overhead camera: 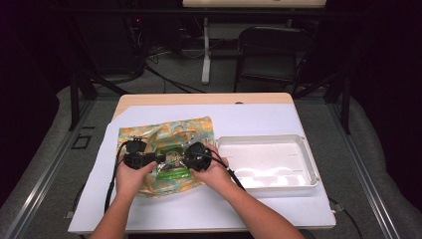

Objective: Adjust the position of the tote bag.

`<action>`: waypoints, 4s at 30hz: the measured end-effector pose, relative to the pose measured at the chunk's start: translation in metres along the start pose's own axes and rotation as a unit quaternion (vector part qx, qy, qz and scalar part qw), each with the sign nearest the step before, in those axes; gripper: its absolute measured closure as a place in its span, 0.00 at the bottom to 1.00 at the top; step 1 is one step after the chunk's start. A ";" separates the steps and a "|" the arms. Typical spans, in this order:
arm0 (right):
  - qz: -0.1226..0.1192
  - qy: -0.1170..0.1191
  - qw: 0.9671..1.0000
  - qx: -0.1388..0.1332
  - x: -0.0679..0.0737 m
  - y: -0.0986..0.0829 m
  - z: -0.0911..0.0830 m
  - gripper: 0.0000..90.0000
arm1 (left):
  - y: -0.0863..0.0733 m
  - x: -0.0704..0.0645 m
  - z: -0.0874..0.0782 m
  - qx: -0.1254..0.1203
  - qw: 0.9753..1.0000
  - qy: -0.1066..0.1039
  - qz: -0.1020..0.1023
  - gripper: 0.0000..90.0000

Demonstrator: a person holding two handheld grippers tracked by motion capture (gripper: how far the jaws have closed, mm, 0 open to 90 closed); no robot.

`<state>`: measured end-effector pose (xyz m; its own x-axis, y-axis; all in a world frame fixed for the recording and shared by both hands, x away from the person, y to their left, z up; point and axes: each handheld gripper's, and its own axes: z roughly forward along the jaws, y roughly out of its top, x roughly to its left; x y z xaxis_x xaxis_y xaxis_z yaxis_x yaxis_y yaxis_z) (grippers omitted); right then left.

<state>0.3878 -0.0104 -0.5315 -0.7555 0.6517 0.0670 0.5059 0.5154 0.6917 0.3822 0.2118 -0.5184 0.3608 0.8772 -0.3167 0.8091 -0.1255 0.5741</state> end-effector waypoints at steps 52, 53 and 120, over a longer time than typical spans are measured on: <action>0.013 0.000 1.000 0.016 -0.003 -0.003 0.005 0.91 | -0.001 0.011 0.029 0.024 0.998 -0.022 -0.058 0.52; 0.010 -0.001 1.000 0.020 -0.004 -0.003 0.004 0.91 | -0.001 0.011 0.029 0.021 0.998 -0.023 -0.059 0.52; 0.012 -0.010 0.999 0.031 -0.005 -0.003 0.005 0.90 | 0.001 0.014 0.020 0.002 0.992 -0.082 -0.099 0.67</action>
<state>0.3924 -0.0123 -0.5379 -0.7351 0.6745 0.0686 0.5486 0.5323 0.6448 0.3976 0.2150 -0.5375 0.2648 0.7976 -0.5420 0.8733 0.0401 0.4856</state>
